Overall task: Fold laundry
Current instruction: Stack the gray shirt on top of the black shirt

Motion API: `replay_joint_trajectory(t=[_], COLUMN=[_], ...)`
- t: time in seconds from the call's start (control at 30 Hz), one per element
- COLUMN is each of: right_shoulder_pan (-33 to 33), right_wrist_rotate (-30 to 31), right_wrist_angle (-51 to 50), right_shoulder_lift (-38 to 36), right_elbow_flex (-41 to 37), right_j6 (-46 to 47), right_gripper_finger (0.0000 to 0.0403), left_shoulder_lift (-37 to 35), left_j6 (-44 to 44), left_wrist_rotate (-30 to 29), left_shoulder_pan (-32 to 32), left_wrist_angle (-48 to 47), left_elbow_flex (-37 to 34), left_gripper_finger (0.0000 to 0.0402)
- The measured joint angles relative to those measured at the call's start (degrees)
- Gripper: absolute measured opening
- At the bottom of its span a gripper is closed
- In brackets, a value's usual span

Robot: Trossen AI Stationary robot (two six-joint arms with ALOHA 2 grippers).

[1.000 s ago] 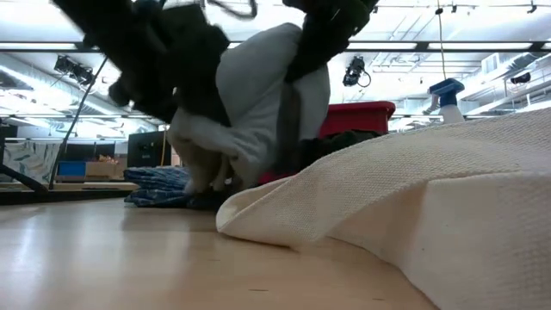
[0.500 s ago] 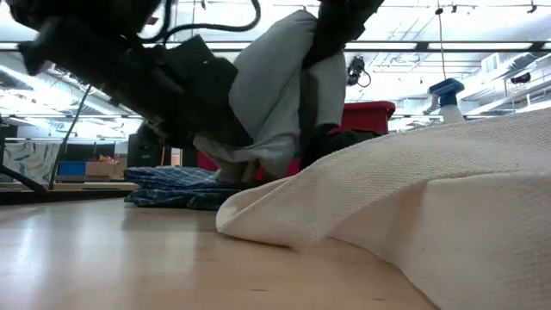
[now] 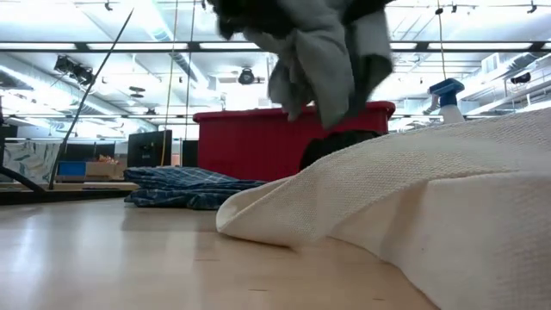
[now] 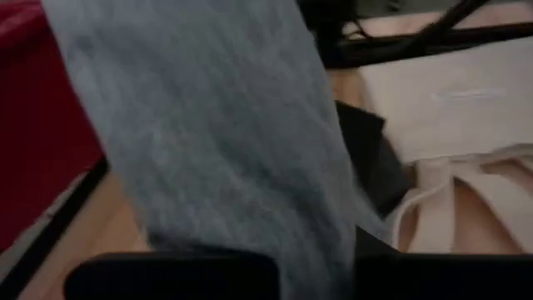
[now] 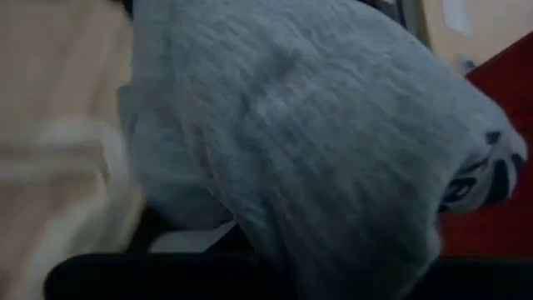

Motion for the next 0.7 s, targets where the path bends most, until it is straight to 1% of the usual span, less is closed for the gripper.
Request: replay_joint_trajectory(t=[0.07, 0.17, 0.23, 0.3, 0.33, 0.47, 0.53, 0.63, 0.7], right_shoulder_pan=[-0.29, -1.25, -2.36, -4.08, -4.98, -8.28, -9.12, -10.51, -11.51], right_wrist_rotate=[1.64, 2.24, 3.65, 4.73, 4.32, -1.32, -1.55, -1.49, -1.51], right_wrist_angle=[-3.37, -9.06, -12.89, -14.06, -13.74, -8.63, -4.21, -0.06, 2.39], right_shoulder_lift=[-1.62, -2.63, -2.66, -2.66, -2.66, -2.60, -2.62, -2.57, -2.14], right_elbow_flex=[0.00, 0.00, -0.02, -0.88, -1.57, -4.51, -6.08, -7.05, -7.21], right_j6=[-3.91, -6.88, -8.72, -11.28, -12.85, -21.67, -26.38, -33.33, -36.88], right_gripper_finger=[0.0051, 0.0051, 0.0052, 0.0054, 0.0056, 0.0062, 0.0062, 0.0063, 0.0063], left_shoulder_lift=[1.55, 3.81, 4.87, 5.34, 5.43, 5.47, 5.43, 5.43, 5.43], left_j6=[1.23, 2.49, 2.77, 2.86, 2.97, 5.51, 5.67, 4.12, 2.62], left_wrist_rotate=[6.89, 13.04, 14.71, 16.14, 16.46, 16.69, 17.33, 19.77, 19.78], left_shoulder_pan=[2.85, 6.32, 7.71, 8.48, 8.71, 8.67, 8.56, 8.42, 8.00], left_wrist_angle=[-2.02, -1.66, -1.84, -3.72, -4.91, -12.12, -14.05, -15.15, -15.26], left_elbow_flex=[4.28, 9.06, 11.74, 13.88, 14.78, 18.70, 20.22, 20.82, 20.82], left_gripper_finger=[0.0015, 0.0014, 0.0014, 0.0013, 0.0013, 0.0013, 0.0013, 0.0012, 0.0012])
